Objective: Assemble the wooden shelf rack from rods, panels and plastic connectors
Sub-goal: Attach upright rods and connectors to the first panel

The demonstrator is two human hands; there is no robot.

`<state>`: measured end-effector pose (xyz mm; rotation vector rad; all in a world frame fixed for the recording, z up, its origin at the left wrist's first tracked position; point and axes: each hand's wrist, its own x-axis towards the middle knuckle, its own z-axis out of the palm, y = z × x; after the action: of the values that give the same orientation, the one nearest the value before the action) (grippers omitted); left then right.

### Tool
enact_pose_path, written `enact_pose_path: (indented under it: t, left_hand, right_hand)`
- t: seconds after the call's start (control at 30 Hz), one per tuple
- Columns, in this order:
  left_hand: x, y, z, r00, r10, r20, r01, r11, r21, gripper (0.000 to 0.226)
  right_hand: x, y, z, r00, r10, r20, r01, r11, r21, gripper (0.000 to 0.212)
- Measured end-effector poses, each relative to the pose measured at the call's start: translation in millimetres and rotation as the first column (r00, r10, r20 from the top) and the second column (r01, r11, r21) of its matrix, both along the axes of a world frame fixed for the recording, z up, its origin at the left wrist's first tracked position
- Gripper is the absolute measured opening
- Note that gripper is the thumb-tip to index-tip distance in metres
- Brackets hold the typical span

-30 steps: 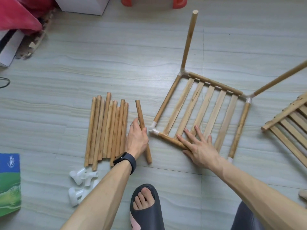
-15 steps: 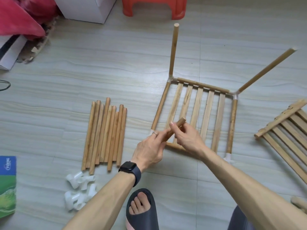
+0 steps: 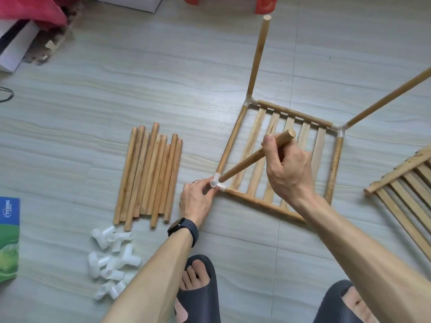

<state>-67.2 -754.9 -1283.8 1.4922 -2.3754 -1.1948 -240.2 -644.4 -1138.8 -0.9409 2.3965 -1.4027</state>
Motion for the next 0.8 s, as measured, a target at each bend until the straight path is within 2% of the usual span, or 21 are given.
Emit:
enact_pose_path:
  t: [0.2,0.27,0.33,0.43,0.53,0.63,0.73,0.8]
  left_hand:
    - [10.9,-1.1,-11.4,1.0,-0.022,0.016,0.025,0.983,-0.181,0.017]
    - [13.4,0.9,-11.3,0.995,-0.087,0.053,0.096,0.975,-0.203,0.028]
    - [11.4,2.7,-9.9,0.983,-0.162,0.082,0.175,0.968,-0.181,0.042]
    - [5.6,0.2,-4.6,0.996,-0.089,0.008,0.089,0.993,-0.082,0.04]
    - [2.3,-0.9,-4.6,0.999,-0.039,-0.011,0.039,0.999,-0.031,0.038]
    - [2.2,-1.9,-4.1,0.999,-0.044,0.018,0.044,0.999,-0.012,0.035]
    - [1.5,-0.6,-0.6,0.999,-0.051,0.004,0.051,0.998,-0.027,0.018]
    - [0.3,3.7,4.7,0.998,-0.006,-0.061,0.005,1.0,-0.011,0.024]
  right_hand:
    - [10.5,-2.2,-5.8,0.999,0.01,0.031,-0.01,1.0,0.0,0.036]
    - [14.0,-4.3,-7.9,1.0,0.021,0.008,-0.022,1.0,0.011,0.035]
    - [16.0,-5.6,-9.8,0.999,0.038,-0.019,-0.037,0.999,0.017,0.032]
    - [15.2,-7.3,-9.1,0.996,0.075,-0.053,-0.073,0.997,0.025,0.032]
    - [17.5,-10.7,-2.4,0.967,0.183,-0.176,-0.168,0.981,0.095,0.037]
    - [25.2,-19.9,11.3,0.886,0.357,-0.296,-0.303,0.929,0.213,0.037]
    - [37.0,-33.9,25.5,0.783,0.548,-0.294,-0.435,0.821,0.371,0.031]
    - [42.7,-42.4,28.7,0.748,0.602,-0.278,-0.471,0.778,0.417,0.029]
